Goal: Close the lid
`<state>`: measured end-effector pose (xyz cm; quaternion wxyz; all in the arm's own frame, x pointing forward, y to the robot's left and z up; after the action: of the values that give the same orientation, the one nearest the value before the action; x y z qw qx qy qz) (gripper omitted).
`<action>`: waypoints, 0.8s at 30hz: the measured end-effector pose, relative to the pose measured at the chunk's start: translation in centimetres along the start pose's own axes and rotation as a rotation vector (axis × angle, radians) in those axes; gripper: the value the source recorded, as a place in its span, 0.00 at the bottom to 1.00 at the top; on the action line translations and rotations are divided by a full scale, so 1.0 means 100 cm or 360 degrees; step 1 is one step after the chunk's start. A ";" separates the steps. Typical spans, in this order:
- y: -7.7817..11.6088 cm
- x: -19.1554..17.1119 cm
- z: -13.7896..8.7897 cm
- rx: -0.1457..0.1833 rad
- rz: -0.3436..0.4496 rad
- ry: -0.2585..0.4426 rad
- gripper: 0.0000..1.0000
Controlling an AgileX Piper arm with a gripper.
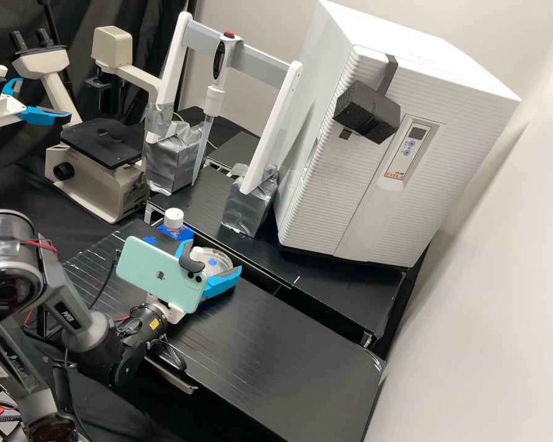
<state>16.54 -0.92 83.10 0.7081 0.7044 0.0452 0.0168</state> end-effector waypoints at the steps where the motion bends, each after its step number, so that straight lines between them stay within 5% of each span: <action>1: 0.000 0.000 0.000 -0.0004 0.0000 -0.0003 0.00; 24: -0.001 -0.001 -0.009 -0.0017 -0.0007 0.0060 0.00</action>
<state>16.41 -0.07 83.04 0.7110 0.7001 0.0600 0.0287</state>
